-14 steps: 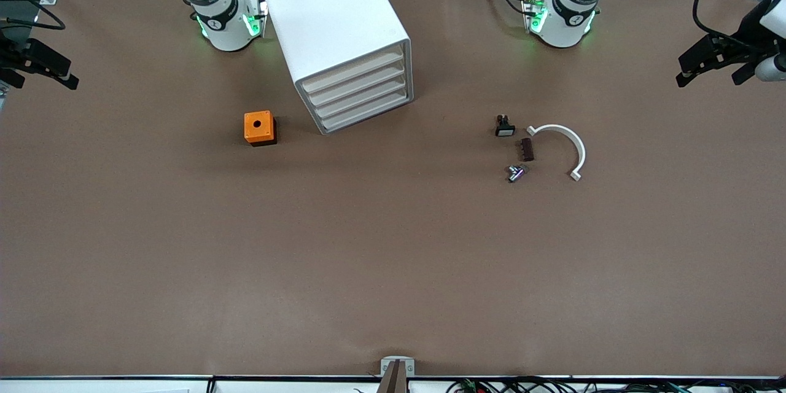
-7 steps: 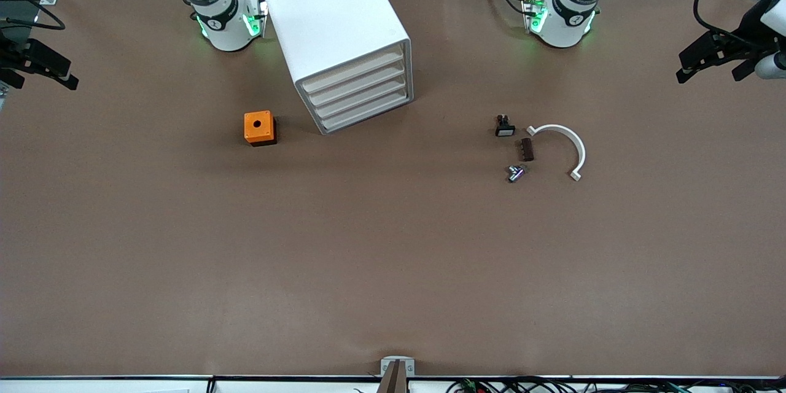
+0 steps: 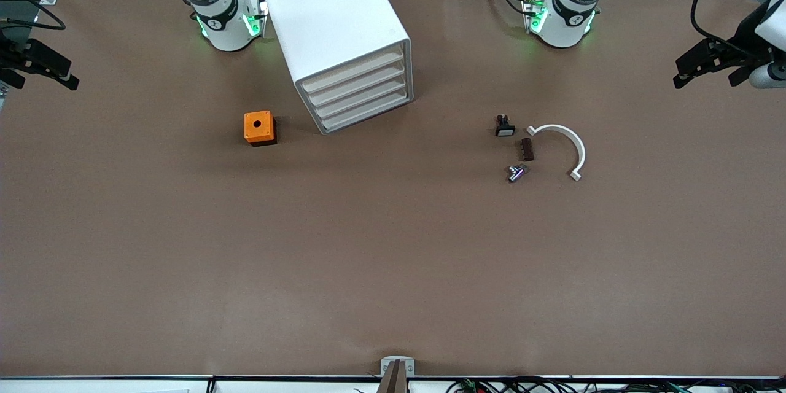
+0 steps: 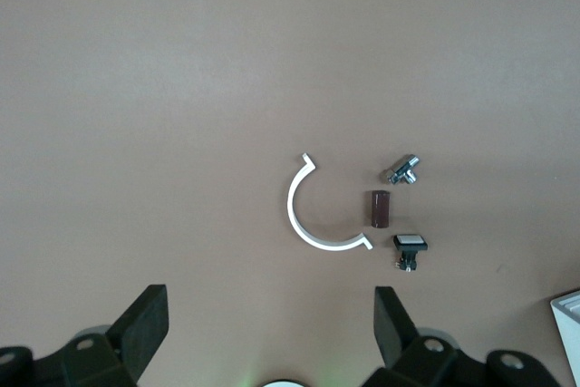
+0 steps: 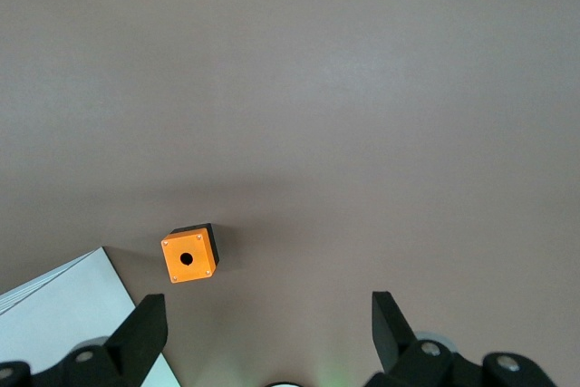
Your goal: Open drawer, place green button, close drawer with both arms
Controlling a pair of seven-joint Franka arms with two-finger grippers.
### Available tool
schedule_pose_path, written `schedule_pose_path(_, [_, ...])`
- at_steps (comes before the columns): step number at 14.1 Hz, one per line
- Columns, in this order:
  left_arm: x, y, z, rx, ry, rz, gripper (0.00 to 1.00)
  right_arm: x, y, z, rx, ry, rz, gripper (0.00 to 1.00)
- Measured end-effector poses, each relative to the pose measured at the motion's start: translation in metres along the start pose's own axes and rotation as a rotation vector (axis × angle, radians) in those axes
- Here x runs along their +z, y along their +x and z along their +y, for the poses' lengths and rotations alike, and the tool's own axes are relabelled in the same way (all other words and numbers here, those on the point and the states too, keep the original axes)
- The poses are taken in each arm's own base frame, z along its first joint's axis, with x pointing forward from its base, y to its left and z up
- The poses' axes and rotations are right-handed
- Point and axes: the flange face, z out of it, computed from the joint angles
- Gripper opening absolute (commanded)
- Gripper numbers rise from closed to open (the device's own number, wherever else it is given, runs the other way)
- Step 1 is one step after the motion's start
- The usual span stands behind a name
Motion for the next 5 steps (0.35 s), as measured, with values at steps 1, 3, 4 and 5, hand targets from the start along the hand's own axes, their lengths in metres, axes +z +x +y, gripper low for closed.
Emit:
schedule_pose_path(1, [-0.001, 0.006, 0.001, 0.0, 0.001, -0.009, 1.0, 0.0, 0.0, 0.0, 0.0, 0.0, -0.001, 1.0])
schedule_pose_path(3, [-0.002, 0.015, 0.002, 0.0, 0.004, -0.024, 1.0, 0.001, 0.0, 0.0, 0.0, 0.0, -0.004, 1.0])
schedule_pose_path(4, [-0.002, 0.018, 0.002, 0.001, 0.004, -0.027, 1.0, 0.001, 0.0, 0.0, 0.0, 0.002, -0.005, 1.0])
schedule_pose_path(5, [-0.001, 0.02, 0.003, 0.001, 0.005, -0.03, 1.0, 0.001, -0.001, -0.001, 0.0, 0.007, -0.006, 1.0])
